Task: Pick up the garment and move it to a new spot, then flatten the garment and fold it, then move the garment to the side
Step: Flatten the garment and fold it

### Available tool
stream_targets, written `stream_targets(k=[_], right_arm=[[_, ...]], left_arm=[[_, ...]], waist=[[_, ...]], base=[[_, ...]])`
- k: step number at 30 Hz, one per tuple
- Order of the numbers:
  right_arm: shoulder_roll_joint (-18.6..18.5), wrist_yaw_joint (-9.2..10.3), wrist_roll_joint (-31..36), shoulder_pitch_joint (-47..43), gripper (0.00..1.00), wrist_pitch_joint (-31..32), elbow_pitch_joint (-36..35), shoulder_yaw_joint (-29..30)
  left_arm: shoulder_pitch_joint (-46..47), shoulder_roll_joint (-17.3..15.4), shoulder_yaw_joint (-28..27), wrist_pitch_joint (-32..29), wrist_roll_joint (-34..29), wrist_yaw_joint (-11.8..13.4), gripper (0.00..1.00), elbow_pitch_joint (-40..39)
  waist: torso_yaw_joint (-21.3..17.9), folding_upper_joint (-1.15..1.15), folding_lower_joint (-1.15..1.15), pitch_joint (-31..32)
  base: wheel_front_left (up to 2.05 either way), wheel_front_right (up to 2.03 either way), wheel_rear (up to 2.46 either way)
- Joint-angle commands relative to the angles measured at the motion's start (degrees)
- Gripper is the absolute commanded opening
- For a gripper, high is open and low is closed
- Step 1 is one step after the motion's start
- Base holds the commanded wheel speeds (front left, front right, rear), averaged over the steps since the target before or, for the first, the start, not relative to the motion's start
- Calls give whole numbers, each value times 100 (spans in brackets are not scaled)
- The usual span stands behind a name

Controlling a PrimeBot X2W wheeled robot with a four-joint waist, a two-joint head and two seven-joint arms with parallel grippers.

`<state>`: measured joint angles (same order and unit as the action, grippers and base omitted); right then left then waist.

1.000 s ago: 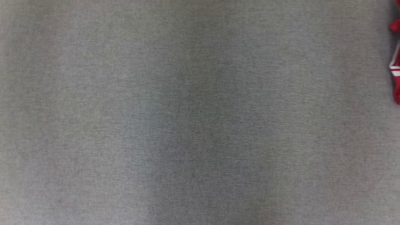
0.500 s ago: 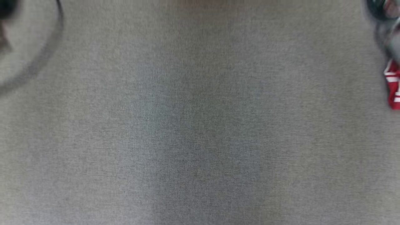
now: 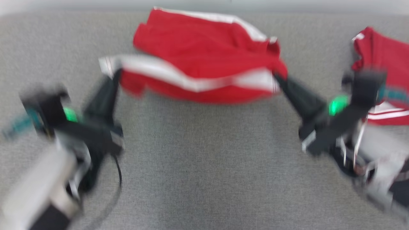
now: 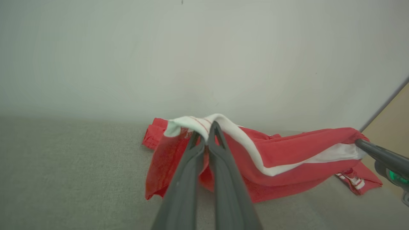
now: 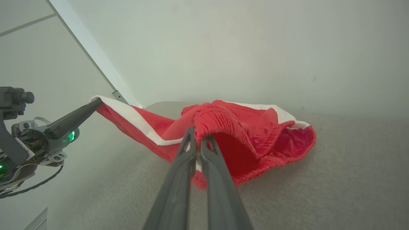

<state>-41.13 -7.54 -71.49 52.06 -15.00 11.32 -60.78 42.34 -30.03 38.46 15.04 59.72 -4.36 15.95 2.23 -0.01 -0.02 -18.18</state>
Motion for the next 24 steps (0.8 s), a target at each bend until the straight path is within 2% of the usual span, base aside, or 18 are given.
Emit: stream_targets(k=[1, 6, 11, 17, 24], right_arm=[[-21, 14, 34, -352, 0, -19, -98, 40], [-71, 14, 456, -1445, 0, -15, -307, 10], [-89, 14, 707, -2333, 0, -13, -298, 76], [-156, 14, 815, -3227, 0, -14, -327, 132], [-268, 14, 821, -3889, 0, -14, -435, 246]], left_arm=[[-358, 11, -105, 13, -106, 13, 0, -100], [-1687, 161, -359, 13, -521, -64, 0, -253], [-2583, 199, -469, 14, -1129, -178, 0, -66], [-3437, 315, -850, 14, -1658, -269, 0, -39], [-4128, 415, -1393, 14, -1907, -312, 0, -130]], waist=[[-39, 1, 2, 289], [-87, 1, 2, 539], [-111, 1, 2, 748], [-77, 1, 2, 986], [-74, 1, 2, 1071]], base=[[0, 0, 0], [0, 0, 0], [0, 0, 0], [0, 0, 0], [0, 0, 0]])
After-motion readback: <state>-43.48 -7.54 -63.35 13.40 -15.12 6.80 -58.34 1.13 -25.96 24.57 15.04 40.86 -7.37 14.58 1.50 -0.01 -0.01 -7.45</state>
